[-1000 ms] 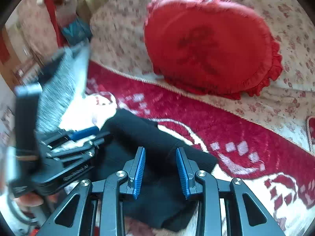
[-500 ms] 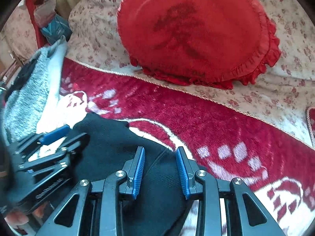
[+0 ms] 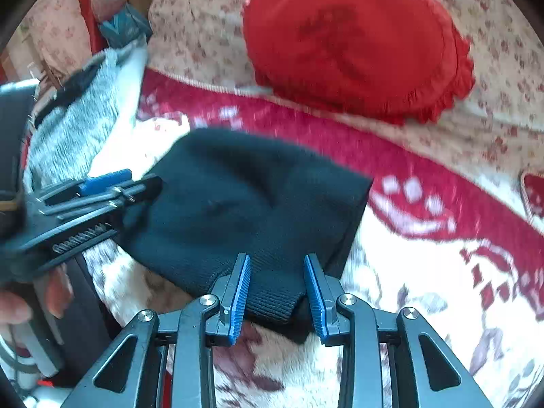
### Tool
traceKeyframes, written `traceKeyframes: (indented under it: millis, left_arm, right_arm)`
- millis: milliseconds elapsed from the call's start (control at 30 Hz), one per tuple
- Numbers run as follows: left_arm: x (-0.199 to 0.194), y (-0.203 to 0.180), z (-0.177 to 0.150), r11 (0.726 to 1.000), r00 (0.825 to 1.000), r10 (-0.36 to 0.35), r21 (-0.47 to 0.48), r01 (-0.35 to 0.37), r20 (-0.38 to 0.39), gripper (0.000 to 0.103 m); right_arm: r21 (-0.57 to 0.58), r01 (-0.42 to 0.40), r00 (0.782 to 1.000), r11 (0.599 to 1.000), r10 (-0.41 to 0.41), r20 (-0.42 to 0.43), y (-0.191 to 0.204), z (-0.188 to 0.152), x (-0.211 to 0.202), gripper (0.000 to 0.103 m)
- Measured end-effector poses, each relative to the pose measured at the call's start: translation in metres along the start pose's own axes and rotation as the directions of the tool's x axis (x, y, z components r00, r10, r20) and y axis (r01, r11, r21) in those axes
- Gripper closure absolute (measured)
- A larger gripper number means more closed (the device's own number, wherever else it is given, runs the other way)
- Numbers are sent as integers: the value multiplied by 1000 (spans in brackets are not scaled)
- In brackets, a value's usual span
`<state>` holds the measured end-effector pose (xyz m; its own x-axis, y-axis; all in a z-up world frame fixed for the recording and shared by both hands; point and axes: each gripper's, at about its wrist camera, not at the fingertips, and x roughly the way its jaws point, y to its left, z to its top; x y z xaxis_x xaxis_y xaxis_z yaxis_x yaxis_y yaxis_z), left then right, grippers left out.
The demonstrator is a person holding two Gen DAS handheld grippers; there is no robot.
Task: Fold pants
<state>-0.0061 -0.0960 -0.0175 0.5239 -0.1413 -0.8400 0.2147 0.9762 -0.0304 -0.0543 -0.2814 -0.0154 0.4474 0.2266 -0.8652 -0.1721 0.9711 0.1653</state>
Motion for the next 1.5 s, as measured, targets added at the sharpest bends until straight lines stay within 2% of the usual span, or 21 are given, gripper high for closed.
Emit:
traceKeyframes:
  millis: [200,267,333,367,400,500,633,700,767,800,867,933,1000,1100,1333,1433,1500]
  left_arm:
    - [-6,6,0,999,999,-45,-24,45,-7,54]
    - [-11,14,4,996,998,-69,-52,68,-1,53]
    - [-13,23,9,991,994,-107,-86,107,6,41]
    - [-13,27,11,988,992,-122,-97,122,11,29]
    - [-13,31,13,984,990,-137,-113,139,18,24]
    - [-3,36,18,977,986,-165,-135,163,-5,24]
    - [23,35,18,971,977,-197,-155,182,-87,24]
    - [33,34,16,960,969,-229,-184,209,-95,21]
    - [36,29,15,950,962,-258,-202,238,-83,20]
    - [37,25,15,948,959,-270,-197,250,-86,20]
    - [37,18,16,952,958,-271,-174,253,-90,25]
    - [31,12,19,962,966,-248,-140,235,-78,34]
    - [26,8,23,966,969,-238,-121,229,-67,46]
    - [18,7,33,963,966,-252,-115,246,-49,57]
    - [6,-9,77,963,965,-260,-67,262,38,57]
    - [20,-17,90,963,965,-259,-65,261,34,57]
    - [40,-21,94,967,970,-245,-71,245,3,57]
  right_arm:
    - [58,-42,999,997,40,31,-13,-6,-10,72]
    - [107,-58,997,993,51,61,-23,-4,-16,67]
    - [185,-80,994,980,65,86,-39,-5,-18,55]
    - [213,-92,994,973,75,85,-44,-6,-15,55]
    - [250,-113,992,962,97,77,-51,-6,-10,54]
    - [299,-166,986,940,158,53,-60,-6,8,52]
    - [355,-224,975,908,211,75,-70,-1,25,40]
    - [370,-256,966,893,243,83,-73,3,33,40]
    - [359,-262,965,896,246,90,-72,6,36,40]
    - [350,-262,965,899,244,96,-70,7,36,44]
    - [327,-240,971,914,224,88,-66,10,36,48]
    - [280,-199,980,939,185,77,-58,16,30,57]
    - [233,-156,987,960,144,68,-50,21,24,61]
    - [207,-131,990,969,116,81,-50,29,14,66]
    - [155,-57,987,986,32,157,-59,64,-17,67]
    - [156,-32,985,987,4,174,-68,80,-18,67]
    - [170,-28,986,985,-1,166,-77,87,-11,67]
